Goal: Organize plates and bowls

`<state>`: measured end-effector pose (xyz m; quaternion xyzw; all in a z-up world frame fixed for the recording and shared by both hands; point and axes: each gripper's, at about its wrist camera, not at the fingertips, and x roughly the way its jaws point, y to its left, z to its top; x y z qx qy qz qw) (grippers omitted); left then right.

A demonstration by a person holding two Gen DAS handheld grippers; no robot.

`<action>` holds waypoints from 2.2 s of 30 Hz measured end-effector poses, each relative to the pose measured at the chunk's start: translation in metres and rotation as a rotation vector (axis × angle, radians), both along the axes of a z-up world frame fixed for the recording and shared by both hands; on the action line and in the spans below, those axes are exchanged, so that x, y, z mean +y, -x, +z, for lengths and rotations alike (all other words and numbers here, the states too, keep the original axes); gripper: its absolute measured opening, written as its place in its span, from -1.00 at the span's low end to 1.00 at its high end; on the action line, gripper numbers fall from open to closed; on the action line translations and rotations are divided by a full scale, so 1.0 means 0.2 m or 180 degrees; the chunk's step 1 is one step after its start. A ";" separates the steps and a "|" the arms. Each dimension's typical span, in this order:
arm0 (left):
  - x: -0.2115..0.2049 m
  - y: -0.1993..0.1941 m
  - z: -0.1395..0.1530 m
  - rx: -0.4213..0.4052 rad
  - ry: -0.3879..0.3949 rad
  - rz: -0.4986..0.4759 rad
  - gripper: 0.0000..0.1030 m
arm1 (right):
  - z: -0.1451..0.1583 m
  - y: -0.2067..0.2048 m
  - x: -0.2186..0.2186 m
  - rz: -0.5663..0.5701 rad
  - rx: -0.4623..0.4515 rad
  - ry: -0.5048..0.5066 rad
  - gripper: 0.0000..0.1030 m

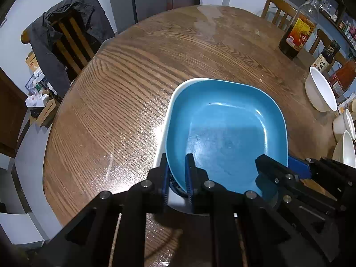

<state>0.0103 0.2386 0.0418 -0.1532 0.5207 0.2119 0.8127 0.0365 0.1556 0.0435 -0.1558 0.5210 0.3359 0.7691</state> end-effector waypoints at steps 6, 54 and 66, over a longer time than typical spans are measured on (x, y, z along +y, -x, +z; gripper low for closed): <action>0.01 0.01 0.01 -0.0027 -0.0011 0.0012 -0.72 | 0.01 0.00 0.00 0.0011 -0.0050 0.0015 -0.58; -0.33 0.20 0.19 -0.0206 -0.0243 0.0501 0.65 | 0.33 0.13 -0.65 -0.0233 -0.0356 -0.0526 0.24; -0.80 -0.02 0.28 -0.0368 -0.0236 -0.0027 0.65 | 0.40 -0.07 -1.26 -0.1092 -0.0533 -0.0526 0.24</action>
